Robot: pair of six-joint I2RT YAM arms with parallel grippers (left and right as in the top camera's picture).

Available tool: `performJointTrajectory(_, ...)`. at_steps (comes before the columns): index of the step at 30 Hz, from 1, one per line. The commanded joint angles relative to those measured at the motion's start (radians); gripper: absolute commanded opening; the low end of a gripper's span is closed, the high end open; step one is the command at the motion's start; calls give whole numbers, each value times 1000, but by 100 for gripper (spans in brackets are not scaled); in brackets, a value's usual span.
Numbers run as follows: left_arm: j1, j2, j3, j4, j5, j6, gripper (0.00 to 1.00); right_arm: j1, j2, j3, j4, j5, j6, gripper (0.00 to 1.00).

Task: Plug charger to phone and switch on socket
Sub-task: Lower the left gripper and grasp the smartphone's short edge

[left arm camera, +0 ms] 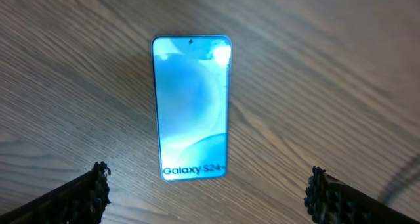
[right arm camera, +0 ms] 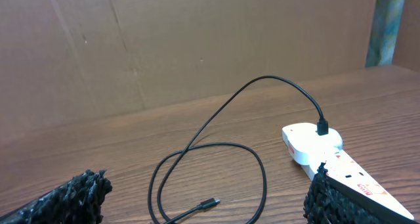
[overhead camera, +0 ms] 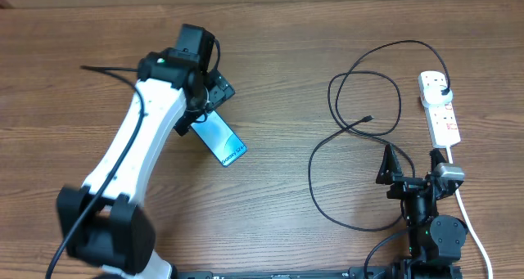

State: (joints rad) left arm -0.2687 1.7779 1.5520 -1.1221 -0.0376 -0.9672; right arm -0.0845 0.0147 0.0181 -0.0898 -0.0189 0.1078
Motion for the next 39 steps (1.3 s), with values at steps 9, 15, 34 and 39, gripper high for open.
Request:
performJointTrajectory(9,-6,198,21,2,31,-32,100,5,-12,-10,6,2,-5,100)
performJointTrajectory(15,-6,292,21,16,58,-36,100,5,-12,-10,6,2,-5,100)
performJointTrajectory(34,-7,393,15,37,87,-23,99,5,-12,-10,6,2,-5,100)
performJointTrajectory(39,-12,393,2,39,82,16,100,5,-12,-10,6,2,-5,100)
